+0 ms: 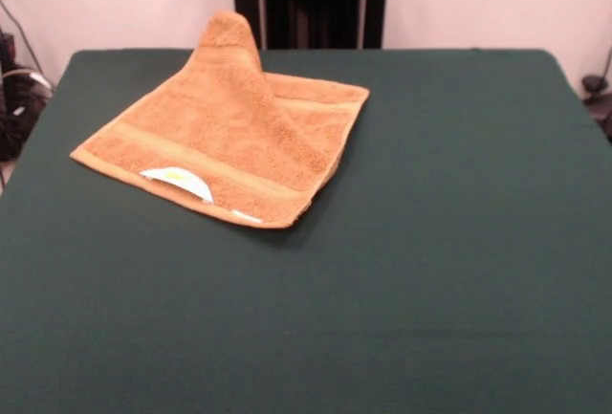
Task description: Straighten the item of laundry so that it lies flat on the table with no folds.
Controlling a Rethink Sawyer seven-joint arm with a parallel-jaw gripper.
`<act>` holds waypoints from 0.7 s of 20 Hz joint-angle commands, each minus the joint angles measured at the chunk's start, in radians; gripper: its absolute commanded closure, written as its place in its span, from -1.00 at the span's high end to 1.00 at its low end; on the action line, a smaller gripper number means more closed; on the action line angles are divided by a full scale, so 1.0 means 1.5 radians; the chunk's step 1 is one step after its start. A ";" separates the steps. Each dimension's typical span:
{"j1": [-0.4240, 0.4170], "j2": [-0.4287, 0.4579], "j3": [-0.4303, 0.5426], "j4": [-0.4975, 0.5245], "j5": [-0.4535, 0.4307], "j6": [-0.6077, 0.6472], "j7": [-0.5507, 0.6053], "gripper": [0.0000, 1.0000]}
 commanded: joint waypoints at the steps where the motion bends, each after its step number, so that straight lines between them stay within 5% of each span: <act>1: 0.014 -0.067 0.208 0.001 0.061 0.115 -0.254 1.00; 14: 0.163 0.051 0.154 -0.162 -0.001 0.132 -0.177 1.00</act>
